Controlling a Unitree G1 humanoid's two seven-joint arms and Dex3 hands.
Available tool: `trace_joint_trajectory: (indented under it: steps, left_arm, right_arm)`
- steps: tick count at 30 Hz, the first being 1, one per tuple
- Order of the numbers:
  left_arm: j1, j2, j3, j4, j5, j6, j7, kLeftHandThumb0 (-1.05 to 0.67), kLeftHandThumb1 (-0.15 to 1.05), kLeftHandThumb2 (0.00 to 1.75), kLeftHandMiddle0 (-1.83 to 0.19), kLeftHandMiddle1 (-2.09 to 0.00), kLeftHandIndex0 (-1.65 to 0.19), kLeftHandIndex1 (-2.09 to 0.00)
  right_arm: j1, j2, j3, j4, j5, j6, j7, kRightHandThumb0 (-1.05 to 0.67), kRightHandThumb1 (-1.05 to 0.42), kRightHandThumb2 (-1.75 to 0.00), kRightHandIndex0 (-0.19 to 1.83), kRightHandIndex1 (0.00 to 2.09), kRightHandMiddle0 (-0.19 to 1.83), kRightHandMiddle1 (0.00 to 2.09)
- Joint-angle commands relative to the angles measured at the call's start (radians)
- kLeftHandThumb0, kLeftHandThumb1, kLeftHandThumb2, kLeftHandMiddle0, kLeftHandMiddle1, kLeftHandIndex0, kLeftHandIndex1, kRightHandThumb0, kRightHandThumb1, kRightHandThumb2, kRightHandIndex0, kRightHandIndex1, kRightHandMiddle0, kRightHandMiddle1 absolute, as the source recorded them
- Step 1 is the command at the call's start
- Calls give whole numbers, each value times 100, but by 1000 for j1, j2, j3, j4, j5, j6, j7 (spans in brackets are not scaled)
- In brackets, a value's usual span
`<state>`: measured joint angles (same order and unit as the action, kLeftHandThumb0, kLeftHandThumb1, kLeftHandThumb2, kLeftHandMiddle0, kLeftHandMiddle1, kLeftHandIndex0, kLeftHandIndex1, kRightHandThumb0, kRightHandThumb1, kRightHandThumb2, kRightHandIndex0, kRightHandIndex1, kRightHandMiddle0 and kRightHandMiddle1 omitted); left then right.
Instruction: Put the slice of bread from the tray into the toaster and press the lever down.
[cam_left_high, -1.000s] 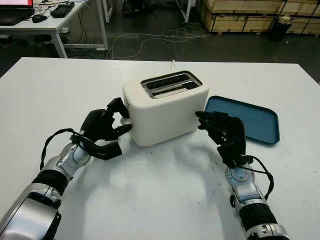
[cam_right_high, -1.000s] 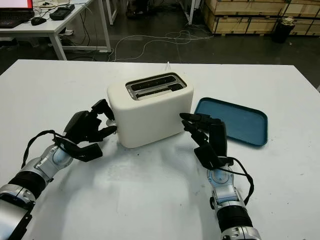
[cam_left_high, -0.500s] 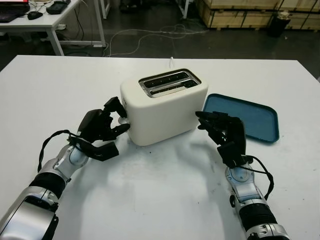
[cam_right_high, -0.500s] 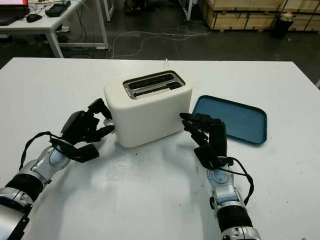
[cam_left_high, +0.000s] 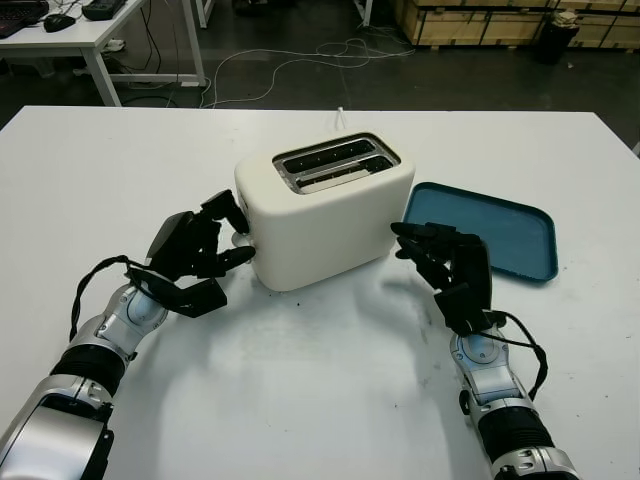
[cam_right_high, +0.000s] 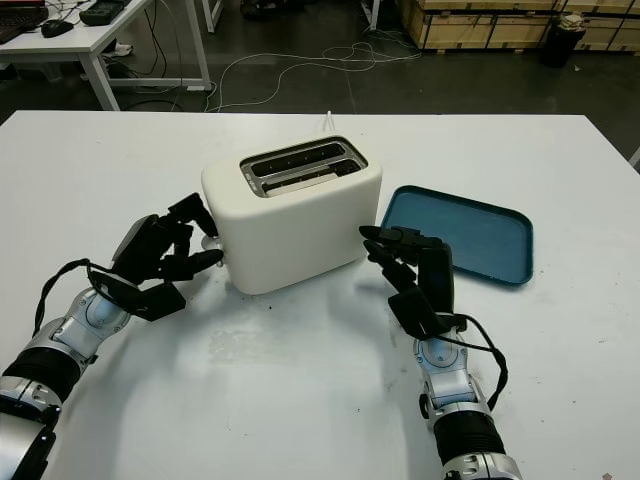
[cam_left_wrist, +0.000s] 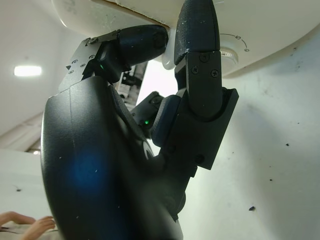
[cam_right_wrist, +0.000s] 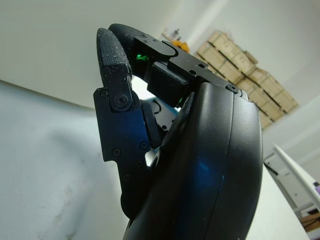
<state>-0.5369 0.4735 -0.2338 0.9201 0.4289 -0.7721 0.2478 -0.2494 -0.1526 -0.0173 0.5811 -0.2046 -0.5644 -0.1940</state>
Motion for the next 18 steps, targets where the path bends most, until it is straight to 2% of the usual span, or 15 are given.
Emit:
trace_joint_trajectory:
  steps: [1, 6, 11, 18]
  left_arm:
    - [-3, -1, -1, -5, 23, 20, 10, -70, 92, 53, -114, -175, -102, -174]
    - [-9, 20, 14, -15, 53, 13, 55, -70, 92, 55, -114, -175, -98, -175]
    - [-29, 53, 62, -24, 51, -14, 108, -67, 92, 57, -118, -175, -96, -175]
    - [-29, 90, 153, -81, 22, -42, 90, -69, 92, 60, -110, -175, -83, -175]
  right_arm:
    - [-12, 1, -4, -3, 13, 6, 7, -53, -92, -2, 99, 88, 122, 0]
    - [-15, 2, -5, -8, 16, 7, 12, -53, -92, -2, 98, 90, 121, 0]
    - [-19, 3, -6, -12, 19, 10, 16, -53, -92, -2, 98, 90, 121, 0]
    - [-23, -4, -2, -18, 5, 10, 11, -52, -92, -3, 98, 90, 120, 0]
